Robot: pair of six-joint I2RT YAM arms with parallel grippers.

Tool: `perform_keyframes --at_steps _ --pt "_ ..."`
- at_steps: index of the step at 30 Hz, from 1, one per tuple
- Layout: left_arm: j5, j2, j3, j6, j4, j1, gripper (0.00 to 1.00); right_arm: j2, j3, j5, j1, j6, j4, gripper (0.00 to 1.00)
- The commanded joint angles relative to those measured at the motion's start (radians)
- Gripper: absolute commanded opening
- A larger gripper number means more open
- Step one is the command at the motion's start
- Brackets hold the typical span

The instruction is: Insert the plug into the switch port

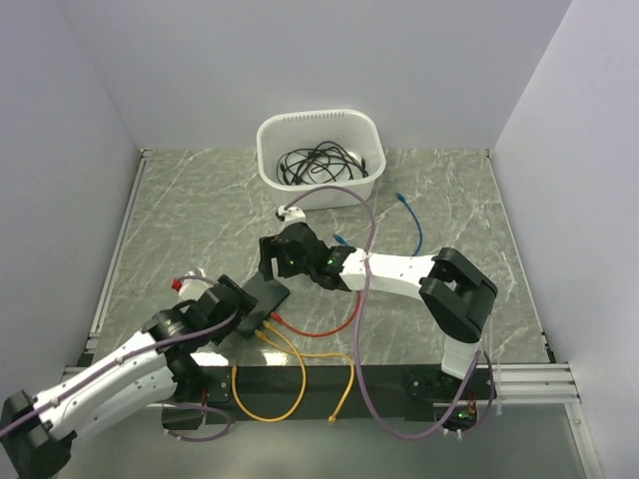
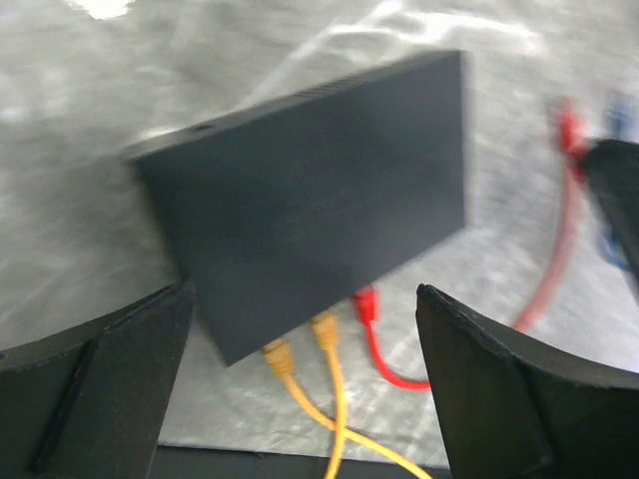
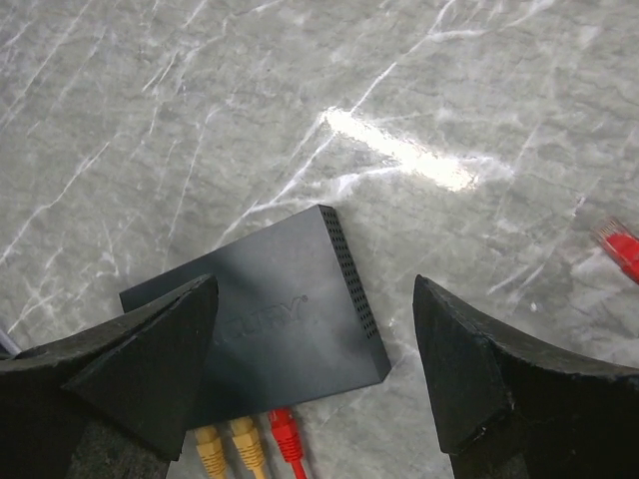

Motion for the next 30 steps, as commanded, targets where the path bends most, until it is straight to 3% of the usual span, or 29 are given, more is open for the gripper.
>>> perform_keyframes --at_steps 1,5,10,18,25,30 --pt "-0.081 0.151 0.081 -0.154 -0.251 -0.014 0.99 0.024 0.086 -0.014 -0.007 0.003 -0.042 0.86" --pt "-0.096 0.297 0.161 -0.171 -0.297 -0.067 0.99 0.059 0.115 -0.036 -0.016 0.006 -0.065 0.86" --pt "-0.061 0.198 0.078 -0.126 -0.158 -0.069 0.99 0.061 0.086 -0.057 -0.025 0.016 -0.054 0.86" --pt "-0.136 0.044 -0.032 -0.028 0.057 -0.067 0.99 0.087 0.045 -0.106 -0.044 0.04 0.005 0.86" --pt "-0.144 0.072 -0.107 0.05 0.261 -0.064 0.99 0.11 -0.058 -0.212 -0.09 0.109 0.131 0.84" --pt "-0.104 0.103 -0.18 0.127 0.446 -0.05 0.99 0.098 -0.106 -0.183 -0.108 0.132 0.128 0.83"
